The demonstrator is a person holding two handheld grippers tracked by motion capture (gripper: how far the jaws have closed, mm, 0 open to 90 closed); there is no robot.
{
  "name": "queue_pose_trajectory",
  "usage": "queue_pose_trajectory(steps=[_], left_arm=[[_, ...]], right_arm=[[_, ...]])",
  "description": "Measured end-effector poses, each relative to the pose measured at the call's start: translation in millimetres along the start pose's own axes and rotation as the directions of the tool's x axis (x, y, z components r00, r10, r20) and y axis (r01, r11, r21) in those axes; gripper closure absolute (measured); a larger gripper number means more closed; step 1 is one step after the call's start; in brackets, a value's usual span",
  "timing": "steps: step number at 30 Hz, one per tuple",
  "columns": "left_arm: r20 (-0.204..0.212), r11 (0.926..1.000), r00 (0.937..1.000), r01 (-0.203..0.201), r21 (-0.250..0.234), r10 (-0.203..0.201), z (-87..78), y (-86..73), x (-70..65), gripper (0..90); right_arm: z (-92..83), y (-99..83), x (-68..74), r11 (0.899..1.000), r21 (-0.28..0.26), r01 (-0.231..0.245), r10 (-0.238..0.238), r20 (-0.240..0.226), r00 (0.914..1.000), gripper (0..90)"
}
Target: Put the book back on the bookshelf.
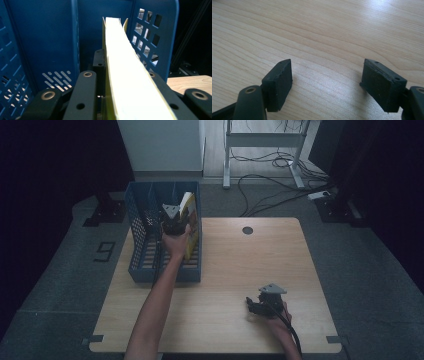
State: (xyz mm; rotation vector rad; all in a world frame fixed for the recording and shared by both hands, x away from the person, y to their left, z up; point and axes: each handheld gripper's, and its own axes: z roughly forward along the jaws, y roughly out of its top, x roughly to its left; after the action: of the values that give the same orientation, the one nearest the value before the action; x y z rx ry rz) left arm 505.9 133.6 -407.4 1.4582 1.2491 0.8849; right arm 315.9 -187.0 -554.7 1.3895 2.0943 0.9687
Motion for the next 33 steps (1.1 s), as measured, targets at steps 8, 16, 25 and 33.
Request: queue_pose_trajectory(steps=[8,16,25,33], left_arm=[[-0.013,0.9999,0.9999,-0.003,0.014,0.003,5.7,-9.0,1.3,75.1],[-0.006,1.0000,1.0000,-0.005,0.004,0.005,4.0,-13.2,0.9,74.5],[0.004,1.0000,1.0000,-0.005,-0.003,0.005,-6.1,-16.3,-3.4,70.9],[0.001,1.0000,1.0000,0.001,-0.001,-0.001,-12.6,-18.1,-2.2,68.5]], right_arm=[[-0.1,-0.2,0.0,1.000,0.000,-0.001,0.001,0.000,1.0000,23.7],[-0.3,-0.3,0.1,1.000,0.000,-0.001,0.001,0.001,1.0000,23.7],[-0.7,-0.8,0.2,1.000,0.000,0.000,0.000,0.003,1.0000,23.7],[-0.9,-0.9,0.1,1.000,0.000,0.000,0.000,0.004,1.0000,23.8]])
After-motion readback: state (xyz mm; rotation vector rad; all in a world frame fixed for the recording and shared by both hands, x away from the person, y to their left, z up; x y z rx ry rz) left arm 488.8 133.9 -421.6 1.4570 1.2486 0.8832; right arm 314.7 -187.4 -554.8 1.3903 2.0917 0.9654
